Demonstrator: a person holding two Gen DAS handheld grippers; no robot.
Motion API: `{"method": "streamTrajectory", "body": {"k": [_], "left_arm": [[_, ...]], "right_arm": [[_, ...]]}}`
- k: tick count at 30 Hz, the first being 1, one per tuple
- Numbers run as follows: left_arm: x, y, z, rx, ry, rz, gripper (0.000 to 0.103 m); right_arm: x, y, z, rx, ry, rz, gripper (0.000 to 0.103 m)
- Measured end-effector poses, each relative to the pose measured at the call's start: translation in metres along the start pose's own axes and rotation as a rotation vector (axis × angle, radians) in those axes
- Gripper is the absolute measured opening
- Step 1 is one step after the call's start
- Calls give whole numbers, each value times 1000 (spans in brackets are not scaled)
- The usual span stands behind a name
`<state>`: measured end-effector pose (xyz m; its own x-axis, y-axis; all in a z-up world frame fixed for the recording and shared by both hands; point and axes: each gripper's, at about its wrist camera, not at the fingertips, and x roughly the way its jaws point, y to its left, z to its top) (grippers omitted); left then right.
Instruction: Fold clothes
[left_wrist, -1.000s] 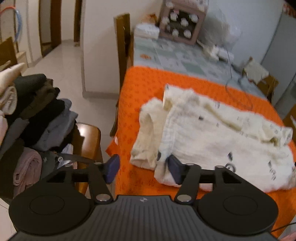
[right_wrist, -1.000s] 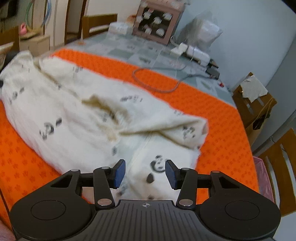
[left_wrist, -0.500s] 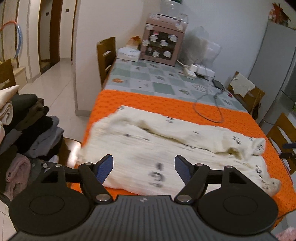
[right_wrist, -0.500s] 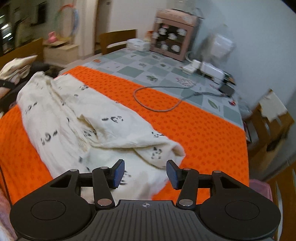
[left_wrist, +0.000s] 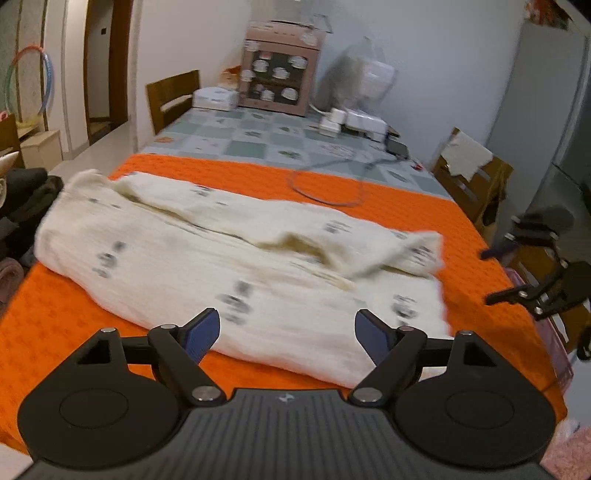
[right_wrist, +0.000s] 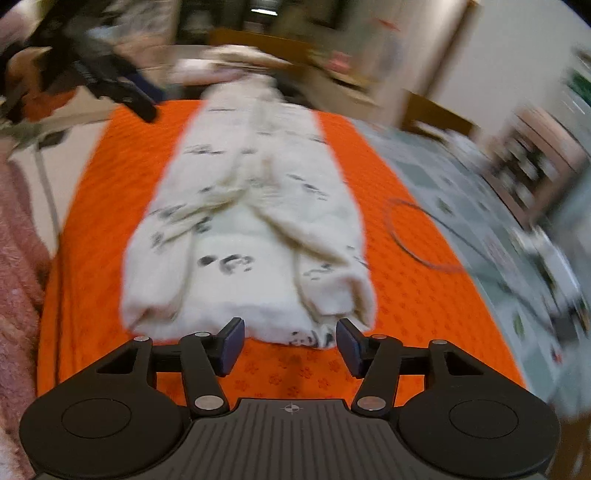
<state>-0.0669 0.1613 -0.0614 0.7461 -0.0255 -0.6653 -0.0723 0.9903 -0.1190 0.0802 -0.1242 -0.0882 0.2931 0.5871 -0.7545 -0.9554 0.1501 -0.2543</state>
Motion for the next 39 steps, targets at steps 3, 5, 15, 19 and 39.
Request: {"method": "streamTrajectory", "body": {"k": [3,5,15,19,39], "left_arm": [[-1,-43,-14,47,5,3,85],[-1,-66,-23,73,14,6,85],[15,-127,-53,291,65,62,92],[33,-141,-62,400,90,60,94],[80,-177,-66,584,-69,290,21]], "right_arm": [[-1,8,-8,-97,-50,102,58],[-1,15,-9,-142,-78,168,58],[32,54,-13,-135,-118,358,58],[39,53,-11,-100,-126,369,24],[4,-10,6,-94,-257,364,45]]}}
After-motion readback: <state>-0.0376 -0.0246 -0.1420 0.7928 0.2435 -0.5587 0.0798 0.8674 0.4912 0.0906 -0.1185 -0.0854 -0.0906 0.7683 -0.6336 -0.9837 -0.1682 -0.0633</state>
